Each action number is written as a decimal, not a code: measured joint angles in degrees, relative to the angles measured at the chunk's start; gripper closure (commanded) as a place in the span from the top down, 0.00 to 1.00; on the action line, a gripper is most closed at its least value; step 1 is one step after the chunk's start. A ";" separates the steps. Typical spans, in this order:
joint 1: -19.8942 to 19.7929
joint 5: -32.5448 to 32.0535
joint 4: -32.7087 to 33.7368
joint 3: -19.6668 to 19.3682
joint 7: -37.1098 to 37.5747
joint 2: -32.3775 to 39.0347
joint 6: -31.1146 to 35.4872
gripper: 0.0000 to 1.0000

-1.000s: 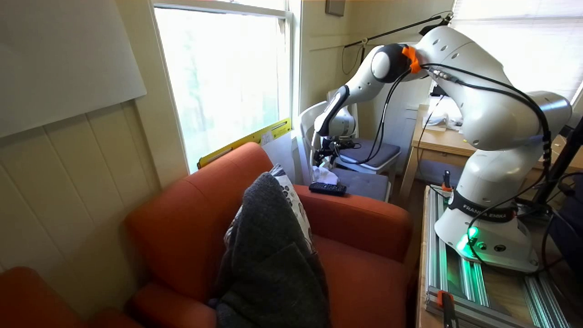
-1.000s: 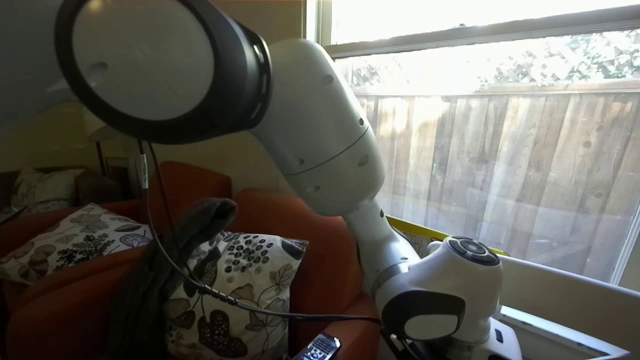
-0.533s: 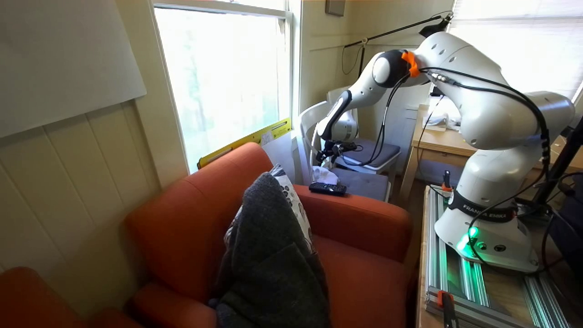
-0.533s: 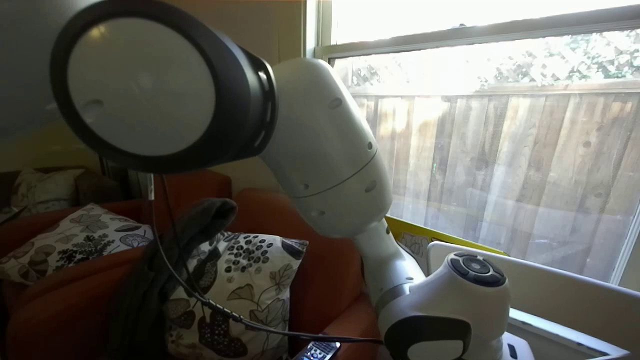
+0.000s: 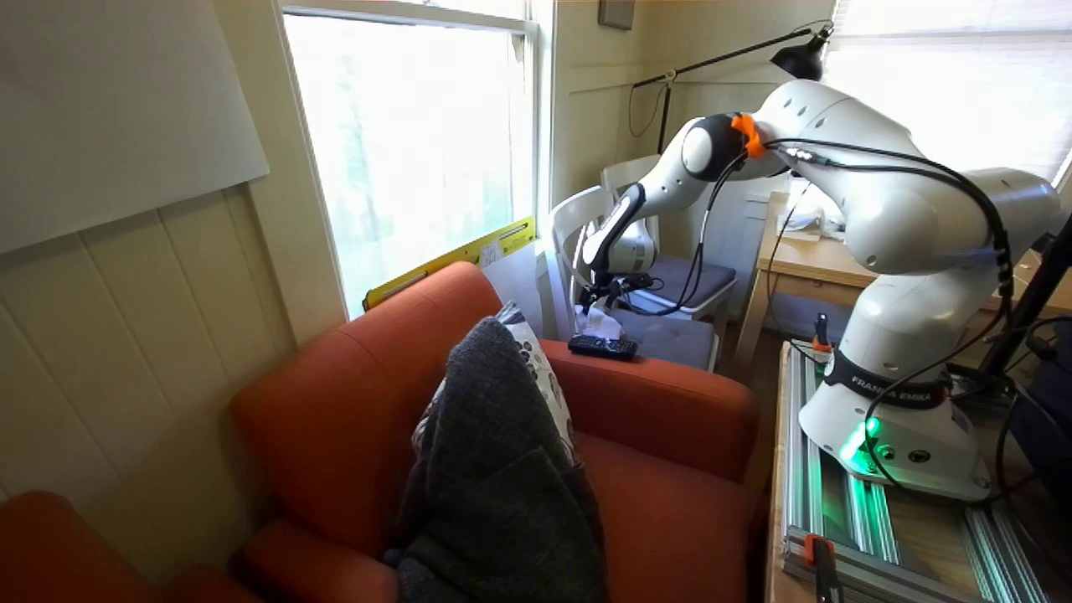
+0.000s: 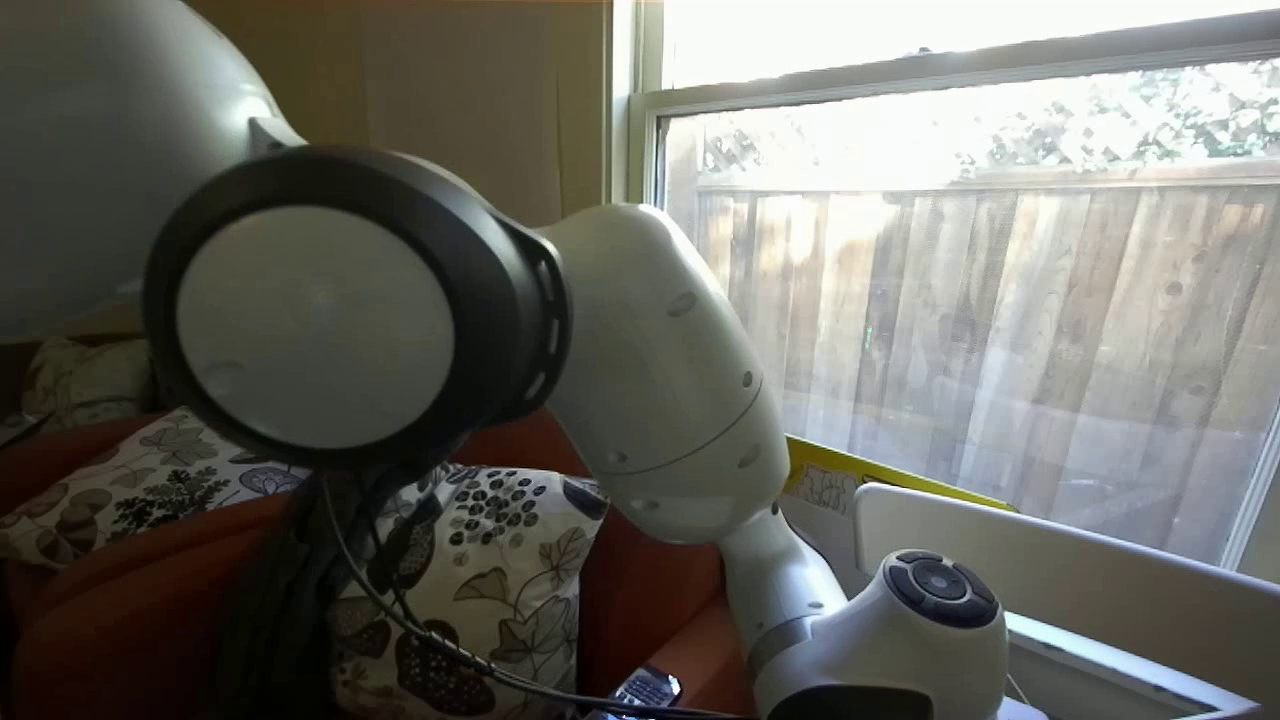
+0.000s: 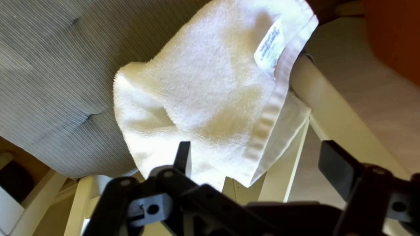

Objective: Use the white towel on the chair to wipe the window

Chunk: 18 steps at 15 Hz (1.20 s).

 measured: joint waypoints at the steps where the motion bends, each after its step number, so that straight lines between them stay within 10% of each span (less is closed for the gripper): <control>1: -0.01 -0.38 0.79 0.00 0.00 0.73 0.55 1.00; 7: 0.04 -2.09 4.70 -0.27 0.08 4.43 2.70 0.99; 17: 2.17 -3.72 8.32 -4.28 3.29 7.62 3.46 0.23; 18: 2.24 -3.78 8.63 -4.35 3.45 7.90 3.45 0.29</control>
